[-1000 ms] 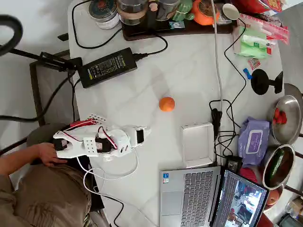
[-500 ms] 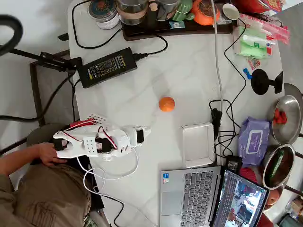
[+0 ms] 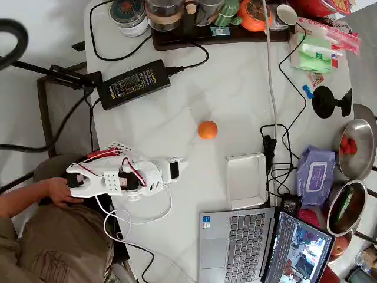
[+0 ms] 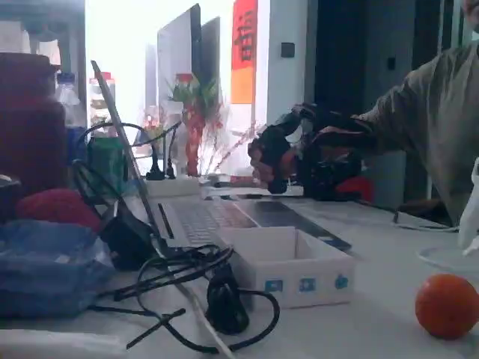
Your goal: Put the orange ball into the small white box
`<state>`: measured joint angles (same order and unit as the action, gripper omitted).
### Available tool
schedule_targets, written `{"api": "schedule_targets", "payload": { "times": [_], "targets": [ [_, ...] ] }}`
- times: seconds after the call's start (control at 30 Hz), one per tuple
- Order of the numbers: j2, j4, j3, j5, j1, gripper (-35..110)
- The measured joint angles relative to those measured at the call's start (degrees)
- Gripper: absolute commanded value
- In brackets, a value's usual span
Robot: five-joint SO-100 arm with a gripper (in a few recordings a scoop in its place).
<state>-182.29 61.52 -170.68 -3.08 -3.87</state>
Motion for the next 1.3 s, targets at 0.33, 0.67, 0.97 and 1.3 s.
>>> {"api": "schedule_targets", "payload": {
  "times": [0.33, 0.67, 0.97, 1.3],
  "targets": [
    [0.7, 0.4, 7.3, 0.0, -0.6, 0],
    [1.8, 0.4, 26.9, -0.1, -0.2, 0],
    [20.2, 0.4, 44.8, -0.1, -0.1, 0],
    [38.7, 4.8, 60.3, 0.8, 8.4, 0]
  ]
}}
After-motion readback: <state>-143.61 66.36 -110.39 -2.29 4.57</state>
